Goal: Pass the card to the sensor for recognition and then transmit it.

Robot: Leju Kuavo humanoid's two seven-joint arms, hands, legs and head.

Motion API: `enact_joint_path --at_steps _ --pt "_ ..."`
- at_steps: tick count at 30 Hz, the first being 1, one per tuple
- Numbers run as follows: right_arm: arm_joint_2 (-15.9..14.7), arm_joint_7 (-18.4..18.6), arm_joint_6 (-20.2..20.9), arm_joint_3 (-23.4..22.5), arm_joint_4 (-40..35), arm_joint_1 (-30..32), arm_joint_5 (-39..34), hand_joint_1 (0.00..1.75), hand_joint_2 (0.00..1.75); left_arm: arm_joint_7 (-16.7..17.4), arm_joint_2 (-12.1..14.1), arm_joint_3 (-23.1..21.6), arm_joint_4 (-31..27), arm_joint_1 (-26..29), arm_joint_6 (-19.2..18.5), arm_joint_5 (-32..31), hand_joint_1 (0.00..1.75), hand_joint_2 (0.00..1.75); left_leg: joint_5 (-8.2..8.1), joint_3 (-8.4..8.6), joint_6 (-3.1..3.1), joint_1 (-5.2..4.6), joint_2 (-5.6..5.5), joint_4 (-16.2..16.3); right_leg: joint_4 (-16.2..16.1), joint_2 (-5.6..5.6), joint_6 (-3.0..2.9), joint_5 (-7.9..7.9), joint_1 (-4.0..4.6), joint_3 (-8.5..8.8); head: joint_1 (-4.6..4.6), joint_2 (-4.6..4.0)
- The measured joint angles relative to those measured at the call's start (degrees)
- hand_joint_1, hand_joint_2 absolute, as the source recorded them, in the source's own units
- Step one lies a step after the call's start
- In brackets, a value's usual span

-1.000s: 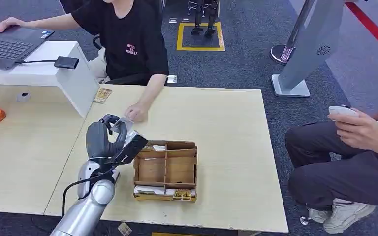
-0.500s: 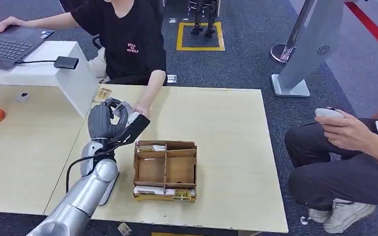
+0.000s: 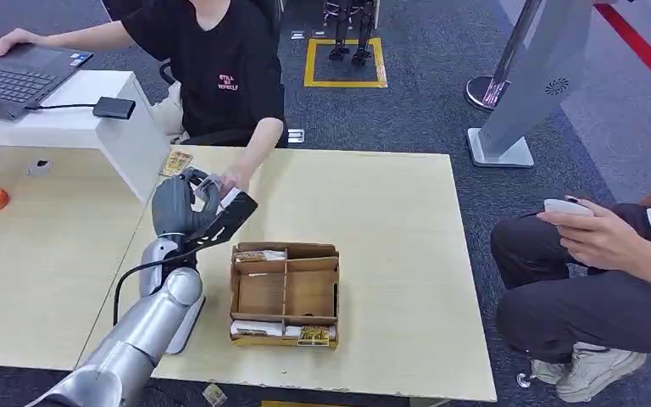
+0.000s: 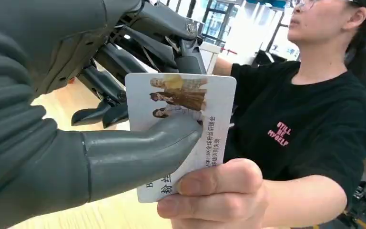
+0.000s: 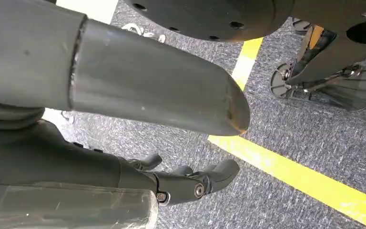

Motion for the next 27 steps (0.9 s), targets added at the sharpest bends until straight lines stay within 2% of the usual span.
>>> enact_joint_path --at_steps 5,6,7,13,16,17,21,25,27 --pt "0.00 0.02 0.00 0.05 0.00 0.00 0.00 0.00 0.00 -0.06 0.00 0.00 0.85 -0.04 -0.09 0.20 1.75 1.75 0.00 0.00 0.00 0.00 0.00 0.00 0.00 0.00 0.00 0.00 0.00 0.00 0.00 0.00" --pt "0.00 0.02 0.00 0.05 0.00 0.00 -0.02 0.00 0.00 -0.24 0.00 0.00 1.03 -0.03 -0.13 0.35 0.47 1.75 0.00 0.00 0.00 0.00 0.00 0.00 0.00 0.00 0.00 0.00 0.00 0.00 0.00 0.00" --pt "0.00 0.02 0.00 0.05 0.00 0.00 -0.04 0.00 0.00 -0.46 0.00 0.00 1.20 -0.03 -0.17 0.53 0.00 1.75 0.00 0.00 0.00 0.00 0.00 0.00 0.00 0.00 0.00 0.00 0.00 0.00 -0.02 0.00" --pt "0.00 0.02 -0.20 0.02 0.00 0.02 -0.77 0.00 0.00 -3.24 -0.11 0.53 1.81 1.07 -1.40 5.43 0.00 1.75 0.00 0.00 0.00 0.00 0.00 0.00 0.00 0.00 0.00 0.00 0.00 0.00 0.00 0.00" --pt "0.00 0.02 -0.46 0.02 0.00 0.07 -1.60 0.00 0.00 -6.28 -0.17 0.85 -1.19 4.10 -2.98 11.42 0.00 1.75 -0.01 0.00 0.00 0.00 0.01 0.00 0.00 0.01 0.00 0.00 0.00 0.00 0.00 0.00" --pt "0.00 0.02 -0.59 -0.02 0.00 0.10 -1.79 0.00 0.00 -7.27 -0.28 0.90 -3.11 5.33 -3.86 14.25 0.00 0.00 -0.01 0.00 0.00 0.00 0.01 0.00 0.00 0.01 0.00 0.00 0.00 0.00 -0.02 0.00" --pt "0.00 0.02 -1.55 -0.37 0.00 0.21 -2.69 0.00 0.00 -10.19 -0.50 0.98 -14.74 12.31 -8.77 31.05 0.00 0.00 -0.03 -0.03 0.01 -0.01 0.02 0.00 -0.02 0.03 0.03 -0.03 -0.01 -0.03 -0.02 0.00" --pt "0.00 0.00 -2.01 -0.76 0.00 0.41 -2.95 0.00 0.00 -11.62 -0.33 0.98 -24.40 17.08 -10.97 38.71 0.00 0.00 -0.03 -0.08 0.01 -0.01 0.00 -0.01 -0.02 -0.01 0.05 -0.04 -0.01 -0.04 0.00 0.00" --pt "0.00 0.00 -2.25 -0.94 0.00 0.47 -3.21 0.00 0.00 -13.77 -0.26 0.98 -28.97 19.16 -12.59 45.28 0.00 0.00 -0.03 -0.08 0.01 0.00 0.01 -0.01 -0.02 0.00 0.05 -0.04 0.00 -0.04 -0.02 0.00"
